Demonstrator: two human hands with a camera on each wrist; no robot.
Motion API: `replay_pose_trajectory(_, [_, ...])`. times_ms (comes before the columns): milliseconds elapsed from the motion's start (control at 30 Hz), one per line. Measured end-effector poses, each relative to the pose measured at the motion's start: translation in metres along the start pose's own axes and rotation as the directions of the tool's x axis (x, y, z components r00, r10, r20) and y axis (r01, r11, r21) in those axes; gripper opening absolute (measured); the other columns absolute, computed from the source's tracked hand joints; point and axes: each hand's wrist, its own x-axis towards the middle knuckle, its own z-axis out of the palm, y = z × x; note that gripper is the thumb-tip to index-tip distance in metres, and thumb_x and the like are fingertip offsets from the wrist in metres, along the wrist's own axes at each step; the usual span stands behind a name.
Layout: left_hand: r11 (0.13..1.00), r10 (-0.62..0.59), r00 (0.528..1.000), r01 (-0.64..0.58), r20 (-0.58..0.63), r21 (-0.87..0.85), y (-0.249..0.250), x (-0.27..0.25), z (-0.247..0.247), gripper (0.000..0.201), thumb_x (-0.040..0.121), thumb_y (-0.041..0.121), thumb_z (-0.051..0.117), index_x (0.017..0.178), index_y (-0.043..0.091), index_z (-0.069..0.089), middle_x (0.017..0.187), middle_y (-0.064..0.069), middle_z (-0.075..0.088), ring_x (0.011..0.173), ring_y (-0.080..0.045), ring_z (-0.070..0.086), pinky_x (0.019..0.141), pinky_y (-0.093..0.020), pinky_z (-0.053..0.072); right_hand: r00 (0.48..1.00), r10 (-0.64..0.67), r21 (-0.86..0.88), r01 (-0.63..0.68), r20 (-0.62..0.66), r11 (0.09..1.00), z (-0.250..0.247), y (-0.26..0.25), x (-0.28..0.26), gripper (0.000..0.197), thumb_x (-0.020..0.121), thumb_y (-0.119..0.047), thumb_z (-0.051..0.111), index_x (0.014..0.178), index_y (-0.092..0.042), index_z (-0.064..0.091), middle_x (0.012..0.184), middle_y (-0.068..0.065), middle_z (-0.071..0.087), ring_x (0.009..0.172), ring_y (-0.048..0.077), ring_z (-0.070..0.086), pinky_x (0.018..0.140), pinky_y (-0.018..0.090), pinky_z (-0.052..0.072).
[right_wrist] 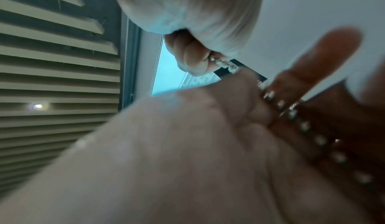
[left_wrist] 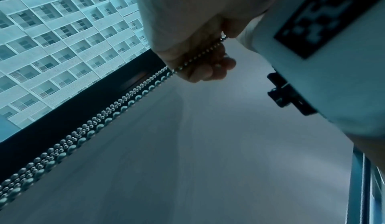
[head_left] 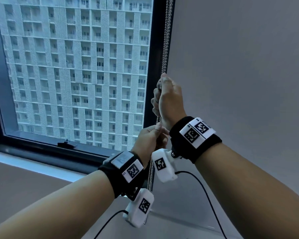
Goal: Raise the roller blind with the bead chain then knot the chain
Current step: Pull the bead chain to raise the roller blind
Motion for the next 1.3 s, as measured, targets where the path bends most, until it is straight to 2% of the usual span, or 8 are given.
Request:
replay_pose_trajectory(200, [1.000,-0.006,0.999,0.007,-0.041,0.028,0.008,0.006,-0.007,0.045,0.099,0.037,0.035,0.082,0.008,0.064,0.064,-0.003,0.069,0.058,-0.016,0.065,0.080,-0.041,0.045,1.000,-0.007,0.011,0.007,-0.012,1.000,-0.003,0.000,-0.002,0.037,0.105,-0.025,0.031,0.069,-0.021,0.029,0.055,0.001,0.022,0.039,0.010,0.016,0.036,0.014,0.019])
replay_pose_trajectory(367, [0.997,0.059,0.996,-0.056,-0.064,0.053,0.030,0.009,-0.003,0.046,0.099,0.037,0.035,0.073,0.010,0.064,0.068,-0.007,0.066,0.065,-0.020,0.064,0.076,-0.036,0.049,0.999,-0.028,0.066,0.030,-0.030,0.997,-0.008,0.013,-0.007,0.040,0.104,-0.021,0.032,0.065,-0.020,0.031,0.050,-0.004,0.025,0.037,0.006,0.017,0.036,0.017,0.022])
replay_pose_trajectory(533, [0.993,0.115,0.992,-0.113,-0.059,0.035,0.048,0.021,0.002,0.048,0.099,0.037,0.034,0.084,0.001,0.062,0.076,-0.018,0.055,0.065,-0.022,0.054,0.063,-0.030,0.048,0.998,-0.037,-0.018,0.036,-0.046,0.999,-0.014,0.035,-0.014,0.036,0.098,-0.030,0.036,0.064,-0.018,0.037,0.049,-0.004,0.031,0.041,0.011,0.027,0.042,0.020,0.026])
replay_pose_trajectory(700, [0.989,0.141,0.988,-0.139,-0.058,0.050,0.072,0.031,0.013,0.051,0.097,0.042,0.036,0.095,0.003,0.068,0.088,-0.015,0.069,0.085,-0.027,0.066,0.082,-0.039,0.052,0.999,-0.013,-0.026,0.012,-0.038,1.000,-0.018,0.046,-0.026,0.034,0.106,-0.020,0.032,0.078,-0.010,0.048,0.051,-0.007,0.040,0.038,0.004,0.034,0.036,0.016,0.029])
replay_pose_trajectory(933, [0.992,0.119,0.993,-0.120,0.022,0.031,0.103,0.038,0.036,0.047,0.100,0.038,0.027,0.087,0.005,0.058,0.066,-0.009,0.057,0.059,-0.022,0.059,0.061,-0.029,0.049,0.992,0.068,-0.052,-0.074,-0.106,0.996,-0.021,0.073,-0.047,0.038,0.105,-0.021,0.035,0.067,-0.017,0.033,0.053,-0.001,0.027,0.040,0.007,0.022,0.041,0.020,0.018])
replay_pose_trajectory(1067, [0.987,0.156,0.988,-0.156,-0.011,0.031,0.091,0.042,0.036,0.040,0.101,0.034,0.031,0.069,0.014,0.047,0.046,0.006,0.032,0.037,-0.009,0.024,0.038,-0.018,0.020,0.994,0.007,-0.130,-0.021,-0.110,0.991,-0.021,0.085,-0.064,0.037,0.105,-0.018,0.037,0.071,-0.004,0.042,0.056,0.004,0.030,0.045,0.010,0.027,0.043,0.020,0.025])
replay_pose_trajectory(1167, [0.974,0.225,0.973,-0.223,-0.048,0.046,0.081,0.041,0.034,0.039,0.100,0.032,0.037,0.065,0.017,0.041,0.046,0.004,0.029,0.032,-0.008,0.020,0.037,-0.015,0.015,0.997,-0.062,-0.118,0.055,-0.049,0.991,-0.019,0.088,-0.069,0.051,0.097,-0.038,0.041,0.073,0.007,0.043,0.067,0.011,0.040,0.057,0.018,0.032,0.049,0.025,0.030])
replay_pose_trajectory(1300, [0.963,0.265,0.964,-0.263,-0.034,0.059,0.081,0.042,0.029,0.039,0.100,0.032,0.038,0.064,0.017,0.040,0.047,0.003,0.029,0.032,-0.008,0.019,0.037,-0.016,0.013,0.998,-0.052,-0.200,0.044,-0.034,0.979,-0.024,0.093,-0.068,0.040,0.102,-0.030,0.038,0.065,-0.017,0.043,0.054,-0.010,0.042,0.049,0.007,0.037,0.048,0.021,0.033])
